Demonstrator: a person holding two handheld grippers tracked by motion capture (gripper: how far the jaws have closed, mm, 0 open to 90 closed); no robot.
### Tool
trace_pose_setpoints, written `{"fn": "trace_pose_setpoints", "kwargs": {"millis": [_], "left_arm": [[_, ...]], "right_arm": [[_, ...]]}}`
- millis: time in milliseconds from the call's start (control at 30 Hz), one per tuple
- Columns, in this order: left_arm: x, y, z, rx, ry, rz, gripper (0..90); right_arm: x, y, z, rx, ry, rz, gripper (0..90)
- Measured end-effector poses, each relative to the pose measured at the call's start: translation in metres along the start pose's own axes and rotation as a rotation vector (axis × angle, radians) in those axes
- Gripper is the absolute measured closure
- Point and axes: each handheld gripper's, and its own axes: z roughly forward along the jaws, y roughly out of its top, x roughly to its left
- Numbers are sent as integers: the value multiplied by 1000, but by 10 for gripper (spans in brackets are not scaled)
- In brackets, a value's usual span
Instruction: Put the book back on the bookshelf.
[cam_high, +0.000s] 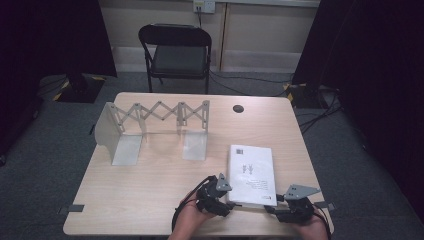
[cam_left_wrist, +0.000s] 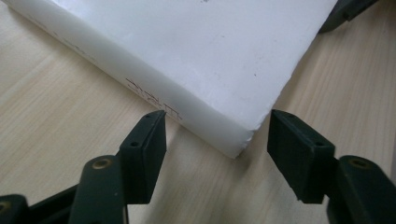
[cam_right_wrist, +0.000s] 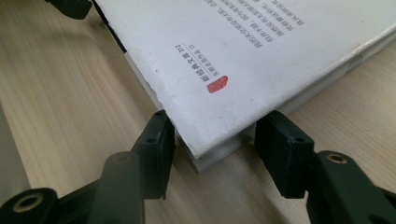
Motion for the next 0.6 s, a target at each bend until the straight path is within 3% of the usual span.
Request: {"fn": "trace_pose_setpoints", "kwargs": {"millis": [33, 200, 233, 333, 367, 433, 500, 600], "left_arm": [[-1, 1, 0, 14, 0, 21, 416], [-1, 1, 1, 28, 7, 32, 457], [-1, 1, 2, 57, 13, 54, 483], [-3, 1, 4, 56, 23, 74, 472], [-2, 0, 4, 55, 16, 67, 460], [-1, 0, 2, 43, 15, 58, 450], [1, 2, -2, 32, 10, 46, 376], [1, 5, -9, 28, 8, 44, 363]], "right_arm": [[1, 1, 0, 3, -6, -10, 486], [0, 2, -1, 5, 0, -7, 493], [0, 4, -3, -4, -1, -7, 495], [1, 5, -6, -20, -4, -5, 500], [1, 7, -9, -48, 4, 4, 508], [1, 8, -11, -57, 7, 7, 510], [1, 10, -12, -59, 6, 5, 510], [1, 10, -12, -63, 7, 11, 511]]}}
